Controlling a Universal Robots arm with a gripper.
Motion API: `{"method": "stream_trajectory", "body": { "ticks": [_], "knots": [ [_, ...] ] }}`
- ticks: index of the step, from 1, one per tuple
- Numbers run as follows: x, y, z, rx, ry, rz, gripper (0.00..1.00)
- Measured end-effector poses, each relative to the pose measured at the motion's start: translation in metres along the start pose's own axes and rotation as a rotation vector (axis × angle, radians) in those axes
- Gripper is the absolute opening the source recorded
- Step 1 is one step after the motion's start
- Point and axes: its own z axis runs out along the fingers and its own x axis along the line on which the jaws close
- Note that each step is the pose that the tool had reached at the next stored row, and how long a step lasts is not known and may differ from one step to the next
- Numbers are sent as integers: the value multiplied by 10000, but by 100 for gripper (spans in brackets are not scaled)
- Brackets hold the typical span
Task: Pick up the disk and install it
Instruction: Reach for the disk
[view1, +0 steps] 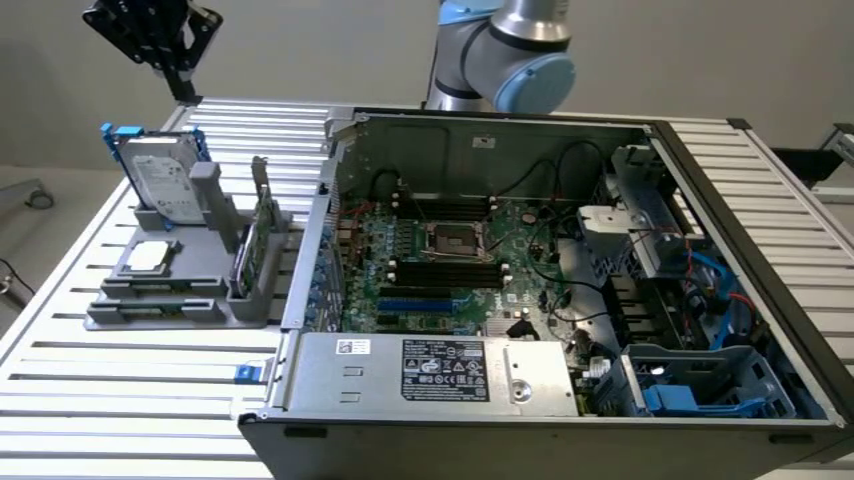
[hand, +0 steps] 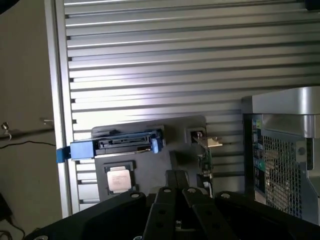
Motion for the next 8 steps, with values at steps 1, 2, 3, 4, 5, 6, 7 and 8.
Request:
{"method": "stream_trajectory", "body": {
  "ticks": [1,2,3,4,5,6,7,8],
  "knots": [
    [38,11,1,0,8,0,11],
    [78,22,2,1,17,1,11],
    [121,33,4,2,25,1,11],
    [160,44,5,3,34,3,11],
    [199,54,6,3,42,2,11],
    [239,64,8,3,50,2,11],
    [279,74,8,4,58,2,11],
    [319,84,10,4,66,3,11]
  ]
}}
